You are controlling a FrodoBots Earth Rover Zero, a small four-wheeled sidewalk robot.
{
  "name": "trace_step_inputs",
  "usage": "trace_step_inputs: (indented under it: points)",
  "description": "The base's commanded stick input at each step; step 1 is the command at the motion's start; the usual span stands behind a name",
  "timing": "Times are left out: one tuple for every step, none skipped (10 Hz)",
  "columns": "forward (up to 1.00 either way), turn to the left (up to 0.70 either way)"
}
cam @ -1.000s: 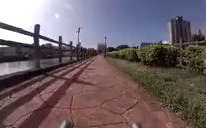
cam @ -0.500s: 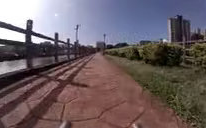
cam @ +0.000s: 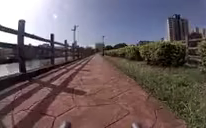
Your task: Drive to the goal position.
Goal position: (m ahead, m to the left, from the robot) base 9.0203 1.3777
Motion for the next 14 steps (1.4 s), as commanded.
trace_step_inputs:
  points:
    - [0.5, 0.0]
    - [0.5, 0.0]
    - [0.5, 0.0]
    - [0.5, 0.0]
    - [0.5, 0.06]
    - [0.5, 0.09]
    - [0.5, 0.08]
    - [0.5, 0.06]
    - [0.5, 0.05]
    - [0.5, 0.01]
    - [0.5, 0.0]
    - [0.5, 0.0]
    - [0.5, 0.0]
    - [0.5, 0.0]
